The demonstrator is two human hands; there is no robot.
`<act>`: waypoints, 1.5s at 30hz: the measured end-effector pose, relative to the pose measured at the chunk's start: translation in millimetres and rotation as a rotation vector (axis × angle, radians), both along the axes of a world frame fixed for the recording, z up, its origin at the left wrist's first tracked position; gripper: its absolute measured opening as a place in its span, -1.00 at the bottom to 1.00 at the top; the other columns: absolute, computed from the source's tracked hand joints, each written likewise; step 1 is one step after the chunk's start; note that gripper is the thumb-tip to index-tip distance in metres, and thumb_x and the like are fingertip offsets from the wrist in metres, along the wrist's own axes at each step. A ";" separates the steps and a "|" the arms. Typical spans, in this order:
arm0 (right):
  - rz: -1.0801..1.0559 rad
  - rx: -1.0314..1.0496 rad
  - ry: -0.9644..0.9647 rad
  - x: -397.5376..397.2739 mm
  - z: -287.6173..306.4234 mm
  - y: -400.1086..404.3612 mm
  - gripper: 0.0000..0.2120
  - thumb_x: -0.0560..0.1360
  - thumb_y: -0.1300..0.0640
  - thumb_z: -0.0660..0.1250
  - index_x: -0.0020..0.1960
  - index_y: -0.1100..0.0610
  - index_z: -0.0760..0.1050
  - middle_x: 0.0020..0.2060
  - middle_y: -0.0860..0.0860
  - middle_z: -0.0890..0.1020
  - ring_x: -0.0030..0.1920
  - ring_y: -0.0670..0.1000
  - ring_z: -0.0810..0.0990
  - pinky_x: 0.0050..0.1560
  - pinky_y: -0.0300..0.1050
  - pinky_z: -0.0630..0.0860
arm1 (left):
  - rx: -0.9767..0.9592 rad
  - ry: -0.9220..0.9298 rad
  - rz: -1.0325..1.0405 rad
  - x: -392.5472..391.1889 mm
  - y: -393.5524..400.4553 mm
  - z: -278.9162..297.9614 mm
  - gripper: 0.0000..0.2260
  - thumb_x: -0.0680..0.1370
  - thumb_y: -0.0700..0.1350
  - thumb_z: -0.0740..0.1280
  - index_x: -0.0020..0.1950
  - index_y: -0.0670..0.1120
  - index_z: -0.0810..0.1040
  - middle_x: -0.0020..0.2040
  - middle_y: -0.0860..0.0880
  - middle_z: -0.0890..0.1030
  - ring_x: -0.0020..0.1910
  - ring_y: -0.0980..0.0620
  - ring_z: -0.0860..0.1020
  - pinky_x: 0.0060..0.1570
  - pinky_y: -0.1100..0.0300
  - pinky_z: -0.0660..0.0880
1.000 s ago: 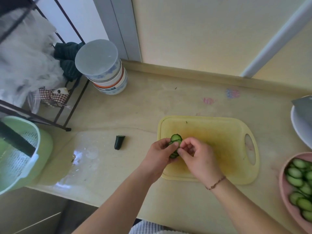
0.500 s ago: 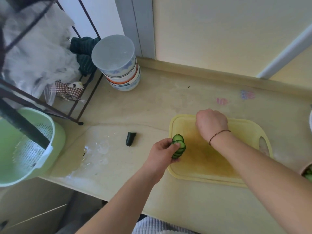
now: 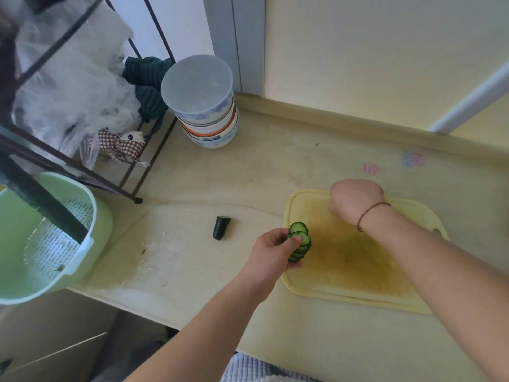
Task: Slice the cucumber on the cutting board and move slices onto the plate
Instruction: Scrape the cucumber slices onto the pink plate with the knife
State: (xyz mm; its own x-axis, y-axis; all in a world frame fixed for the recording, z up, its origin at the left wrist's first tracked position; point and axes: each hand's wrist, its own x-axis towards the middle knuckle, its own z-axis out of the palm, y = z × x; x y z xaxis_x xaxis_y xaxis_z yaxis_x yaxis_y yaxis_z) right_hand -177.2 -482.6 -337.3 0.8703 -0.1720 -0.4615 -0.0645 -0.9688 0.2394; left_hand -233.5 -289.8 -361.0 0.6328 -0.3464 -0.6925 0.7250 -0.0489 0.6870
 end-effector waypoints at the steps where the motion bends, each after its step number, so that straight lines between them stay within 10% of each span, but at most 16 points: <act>1: -0.057 0.114 -0.053 -5.7 1.4 -7.9 -0.83 0.56 0.17 0.17 -0.19 0.09 0.46 -0.32 -0.03 0.52 -0.36 -0.03 0.48 -0.40 -0.18 0.40 | -0.003 0.009 0.010 0.7 -0.3 -0.6 -0.84 0.64 -0.16 0.35 0.15 -0.20 0.64 0.15 -0.18 0.67 0.01 0.02 0.64 -0.12 0.26 0.58; 6: -0.380 0.902 -0.407 -72.3 17.1 4.4 -0.86 0.54 0.09 0.29 -0.21 -0.01 0.48 -0.30 -0.12 0.58 -0.32 -0.13 0.54 -0.31 -0.30 0.43 | -0.018 0.031 0.070 -0.5 -6.9 -1.1 -0.85 0.64 -0.18 0.36 0.14 -0.22 0.63 0.16 -0.23 0.66 0.02 -0.02 0.64 -0.11 0.22 0.59; 12: -0.068 0.718 -0.673 -107.7 10.1 42.4 -0.96 0.41 0.09 0.37 -0.21 0.02 0.57 -0.33 -0.19 0.56 -0.41 -0.23 0.46 -0.44 -0.48 0.37 | -0.082 -0.036 0.091 -5.1 -12.4 1.3 -0.84 0.64 -0.20 0.35 0.12 -0.27 0.62 0.11 -0.32 0.66 0.13 -0.24 0.66 0.14 -0.05 0.63; 21: 0.028 0.672 -0.693 -104.8 6.2 50.2 -0.90 0.36 0.12 0.51 -0.22 0.02 0.59 -0.37 -0.16 0.55 -0.43 -0.16 0.50 -0.55 -0.22 0.47 | -0.092 -0.105 0.007 -4.2 5.8 5.6 -0.87 0.64 -0.24 0.35 0.13 -0.27 0.62 0.06 -0.26 0.69 0.07 -0.16 0.68 0.10 0.00 0.63; 28: -0.084 1.073 -0.463 -64.3 14.5 65.2 -0.93 0.46 0.09 0.43 -0.15 -0.07 0.56 -0.27 -0.19 0.58 -0.24 -0.13 0.56 -0.23 -0.19 0.53 | -0.031 -0.081 0.076 -5.2 49.1 1.4 -0.88 0.64 -0.23 0.35 0.12 -0.19 0.66 -0.11 -0.05 0.70 -0.13 0.07 0.65 -0.13 0.21 0.58; 36: 0.514 0.687 -0.145 14.1 -24.6 136.9 -0.52 0.50 0.15 0.34 0.38 -0.11 0.41 0.37 -0.10 0.40 0.35 0.05 0.31 0.27 0.02 0.40 | 0.093 -0.039 0.393 -18.9 122.1 -3.8 -0.92 0.62 -0.26 0.35 0.02 -0.18 0.64 -0.11 -0.12 0.70 -0.17 0.02 0.63 -0.22 0.22 0.57; 45: 0.327 1.027 -0.292 -5.9 -18.6 165.7 -0.63 0.45 -0.04 0.45 0.20 0.06 0.54 0.02 -0.04 0.62 0.01 -0.02 0.53 0.04 -0.12 0.47 | 0.147 -0.108 0.556 1.2 154.2 -1.0 -0.93 0.64 -0.23 0.33 0.08 -0.17 0.61 0.02 -0.14 0.65 -0.07 0.01 0.62 -0.17 0.23 0.59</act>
State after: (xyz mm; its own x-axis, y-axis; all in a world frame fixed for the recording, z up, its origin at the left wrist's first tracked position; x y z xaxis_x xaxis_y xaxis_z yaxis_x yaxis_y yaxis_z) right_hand -183.2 -316.9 -355.9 0.9020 0.4312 -0.0235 0.3070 -0.6787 -0.6672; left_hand -232.3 -135.6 -362.0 0.7615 0.1526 -0.6299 0.5958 0.2180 0.7730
